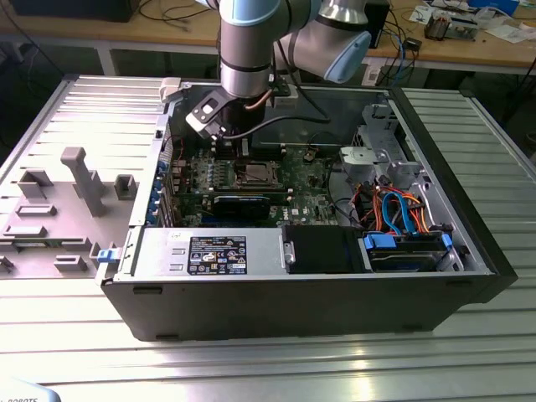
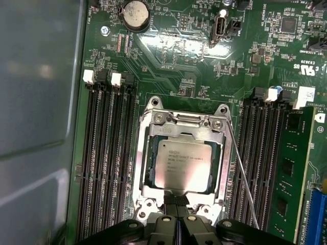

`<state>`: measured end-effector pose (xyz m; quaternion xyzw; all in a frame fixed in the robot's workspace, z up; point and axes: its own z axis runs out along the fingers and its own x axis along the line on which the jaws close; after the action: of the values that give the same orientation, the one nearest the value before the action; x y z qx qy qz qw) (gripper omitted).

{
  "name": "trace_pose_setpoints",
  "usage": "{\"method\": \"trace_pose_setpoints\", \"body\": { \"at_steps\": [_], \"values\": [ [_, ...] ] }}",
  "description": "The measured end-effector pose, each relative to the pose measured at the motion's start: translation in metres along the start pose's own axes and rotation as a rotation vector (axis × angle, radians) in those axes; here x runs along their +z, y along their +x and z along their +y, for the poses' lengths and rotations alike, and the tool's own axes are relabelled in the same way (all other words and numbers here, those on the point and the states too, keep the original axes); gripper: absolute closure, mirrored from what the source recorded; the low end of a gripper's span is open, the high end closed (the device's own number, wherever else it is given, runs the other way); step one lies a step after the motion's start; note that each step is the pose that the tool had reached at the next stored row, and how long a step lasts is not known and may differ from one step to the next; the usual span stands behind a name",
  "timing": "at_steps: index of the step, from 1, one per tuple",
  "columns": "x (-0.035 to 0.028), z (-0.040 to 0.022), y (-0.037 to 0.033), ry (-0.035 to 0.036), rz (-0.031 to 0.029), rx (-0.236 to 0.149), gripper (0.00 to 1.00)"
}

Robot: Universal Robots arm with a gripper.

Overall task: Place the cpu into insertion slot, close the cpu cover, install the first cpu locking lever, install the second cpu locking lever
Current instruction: 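Close the cpu cover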

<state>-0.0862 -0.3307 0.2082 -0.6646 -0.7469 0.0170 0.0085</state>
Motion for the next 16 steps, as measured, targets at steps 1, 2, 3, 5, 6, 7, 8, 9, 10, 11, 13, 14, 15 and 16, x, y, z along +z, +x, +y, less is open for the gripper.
{"method": "trace_pose_setpoints", "body": {
  "at_steps": [1,2,3,5,6,7,8,9,10,11,13,14,15,16],
  "values": [
    [-0.0003,0.0,0.0,0.0001,-0.0002,0.0,0.89],
    [-0.0006,-0.0001,-0.0001,0.0003,-0.0004,0.0,0.89],
    [-0.0008,0.0,-0.0001,0.0002,-0.0004,0.0,0.89],
    [-0.0009,0.0005,-0.0001,0.0002,-0.0004,0.0,0.89],
    [-0.001,0.0014,-0.0003,0.0003,-0.0007,0.0,0.89],
    [-0.001,0.0023,-0.0004,0.0004,-0.0006,0.0,0.89],
    [-0.001,0.0041,-0.0006,0.0002,-0.0005,0.0,0.89],
    [-0.0011,0.0072,-0.0009,0.0002,-0.0006,0.0,0.89],
    [-0.0012,0.0104,-0.0013,0.0003,-0.0005,0.0,0.89],
    [-0.0013,0.0128,-0.0016,0.0004,-0.0005,0.0,0.89],
    [-0.0018,0.0257,-0.0031,0.0009,-0.0005,0.0,0.89],
    [-0.0019,0.0291,-0.0035,0.001,-0.0005,0.0,0.89],
    [-0.002,0.0321,-0.0038,0.0011,-0.0006,0.0,0.89],
    [-0.0021,0.0345,-0.0041,0.0011,-0.0005,0.0,0.89]
  ]
}}
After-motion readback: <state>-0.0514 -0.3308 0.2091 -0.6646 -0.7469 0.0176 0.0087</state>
